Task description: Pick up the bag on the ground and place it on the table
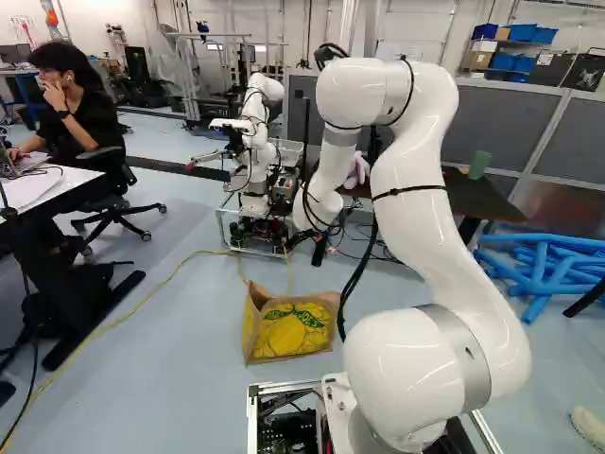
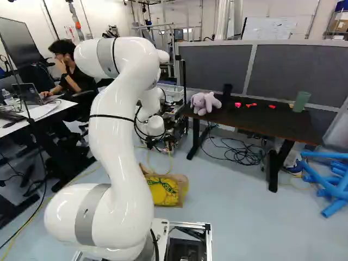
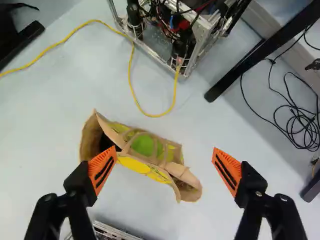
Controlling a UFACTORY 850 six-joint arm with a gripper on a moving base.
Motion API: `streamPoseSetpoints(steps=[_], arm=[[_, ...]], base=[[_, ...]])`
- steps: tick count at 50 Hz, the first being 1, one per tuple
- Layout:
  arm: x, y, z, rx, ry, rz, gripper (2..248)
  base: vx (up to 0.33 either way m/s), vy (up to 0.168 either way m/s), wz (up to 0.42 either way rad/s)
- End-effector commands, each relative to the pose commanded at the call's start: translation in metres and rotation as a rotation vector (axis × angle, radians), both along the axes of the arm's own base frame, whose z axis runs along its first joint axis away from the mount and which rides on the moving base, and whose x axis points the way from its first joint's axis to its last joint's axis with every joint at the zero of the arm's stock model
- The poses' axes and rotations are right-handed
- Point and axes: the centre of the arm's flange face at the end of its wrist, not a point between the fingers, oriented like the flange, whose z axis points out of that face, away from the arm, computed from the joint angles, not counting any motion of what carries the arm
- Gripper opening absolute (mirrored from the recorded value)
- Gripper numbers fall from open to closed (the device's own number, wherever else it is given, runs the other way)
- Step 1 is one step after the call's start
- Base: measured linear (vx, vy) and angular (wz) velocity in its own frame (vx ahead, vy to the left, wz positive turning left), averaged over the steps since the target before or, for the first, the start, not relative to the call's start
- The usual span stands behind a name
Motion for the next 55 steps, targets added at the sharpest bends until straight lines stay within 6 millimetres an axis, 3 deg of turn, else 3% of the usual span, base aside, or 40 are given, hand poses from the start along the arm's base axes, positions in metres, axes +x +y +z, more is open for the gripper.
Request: streamPoseSetpoints(steps=[16,55], arm=[[0.014,0.003,-0.027,-0.04,0.064,0.063,247],[0.012,-0.002,-0.088,-0.17,0.236,0.275,247]], base=[[0.0,0.0,0.0],[0.0,0.0,0.0]])
